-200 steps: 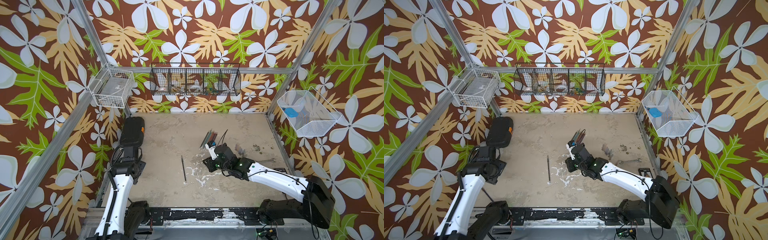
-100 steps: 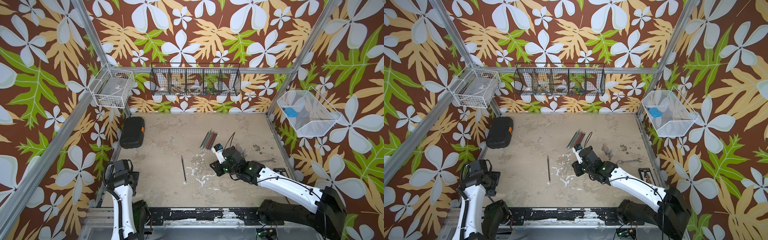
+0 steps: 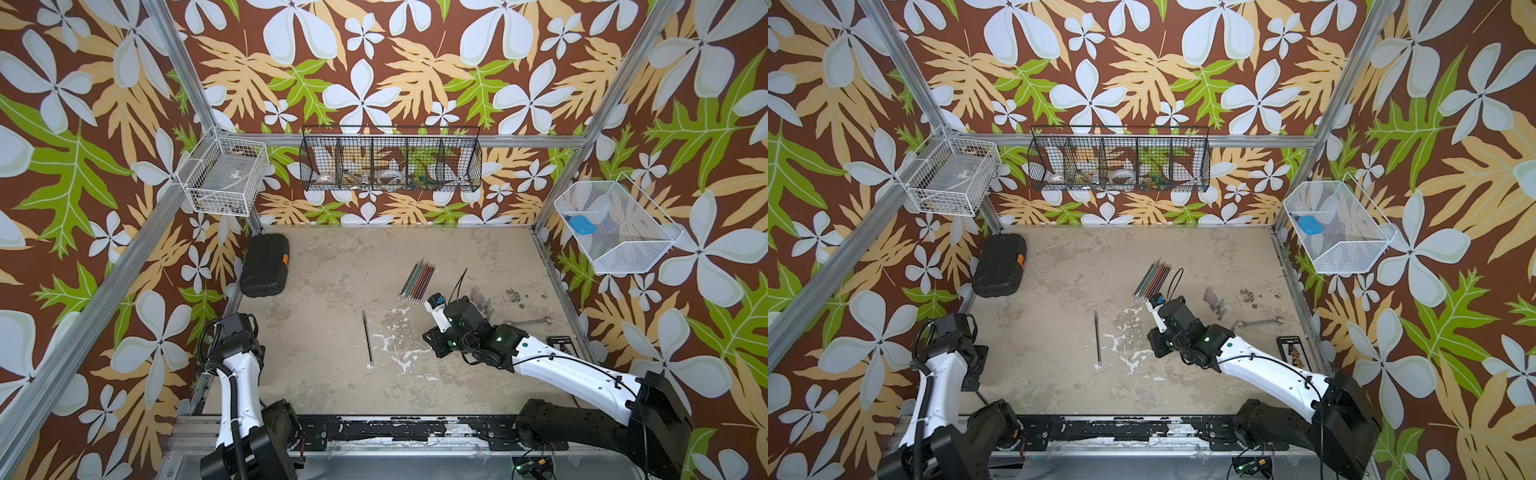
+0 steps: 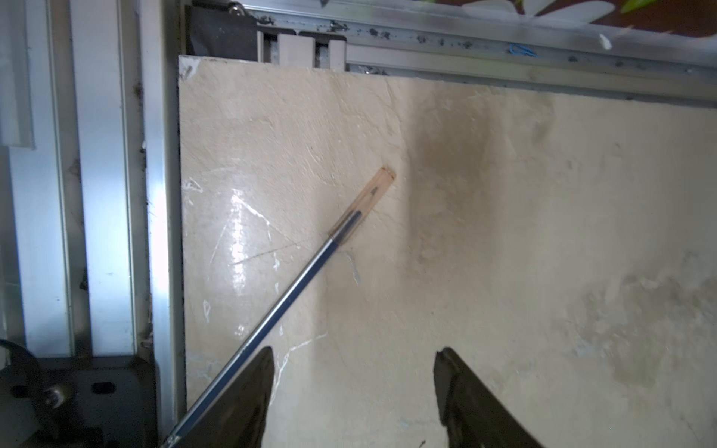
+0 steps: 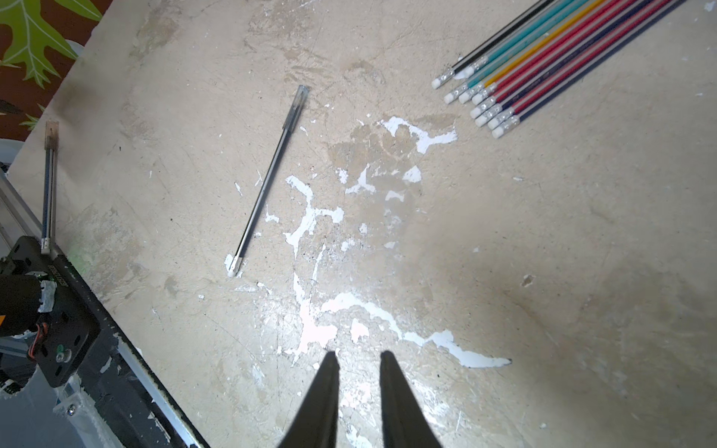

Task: Remove the protective cover of the pencils
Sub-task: Move the pencil to the center of the board.

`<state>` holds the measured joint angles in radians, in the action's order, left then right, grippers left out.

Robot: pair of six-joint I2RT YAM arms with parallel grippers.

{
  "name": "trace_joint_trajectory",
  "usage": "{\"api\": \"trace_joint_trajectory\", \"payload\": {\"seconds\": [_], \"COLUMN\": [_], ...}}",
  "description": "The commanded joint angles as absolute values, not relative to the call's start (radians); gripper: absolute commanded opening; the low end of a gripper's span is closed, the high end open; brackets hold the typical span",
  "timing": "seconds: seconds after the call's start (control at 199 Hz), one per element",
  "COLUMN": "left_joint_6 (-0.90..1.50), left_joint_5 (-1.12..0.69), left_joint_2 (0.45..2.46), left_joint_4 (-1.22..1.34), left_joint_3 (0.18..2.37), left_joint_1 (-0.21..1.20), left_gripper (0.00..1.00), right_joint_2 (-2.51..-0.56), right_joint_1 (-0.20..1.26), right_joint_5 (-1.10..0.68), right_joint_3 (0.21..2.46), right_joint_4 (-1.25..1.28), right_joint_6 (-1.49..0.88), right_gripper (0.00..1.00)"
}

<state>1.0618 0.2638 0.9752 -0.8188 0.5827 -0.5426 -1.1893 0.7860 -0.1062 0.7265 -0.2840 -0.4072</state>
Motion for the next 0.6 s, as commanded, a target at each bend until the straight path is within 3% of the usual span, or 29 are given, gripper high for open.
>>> {"api": "trace_joint_trajectory", "payload": {"seconds": [0.0, 0.597], "left_joint_6": [1.002, 0.98], "left_joint_5": [0.266, 0.199], "left_joint_2": [1.011, 1.137], "left_joint_4": [-0.781, -0.619], "left_joint_3": [0.589, 0.52], "left_joint_1": [-0.62, -0.701], "left_gripper": [0.66, 0.59], "right_joint_2": [-1.186, -1.183], "right_joint_1": [0.783, 0.735], "right_joint_5": [-0.112, -0.14], "right_joint_3": [0.72, 0.726], "right_joint_4": [-0.292, -0.3], "right_joint_6": [-0.394, -0.367], "right_gripper": [0.23, 0.23]}}
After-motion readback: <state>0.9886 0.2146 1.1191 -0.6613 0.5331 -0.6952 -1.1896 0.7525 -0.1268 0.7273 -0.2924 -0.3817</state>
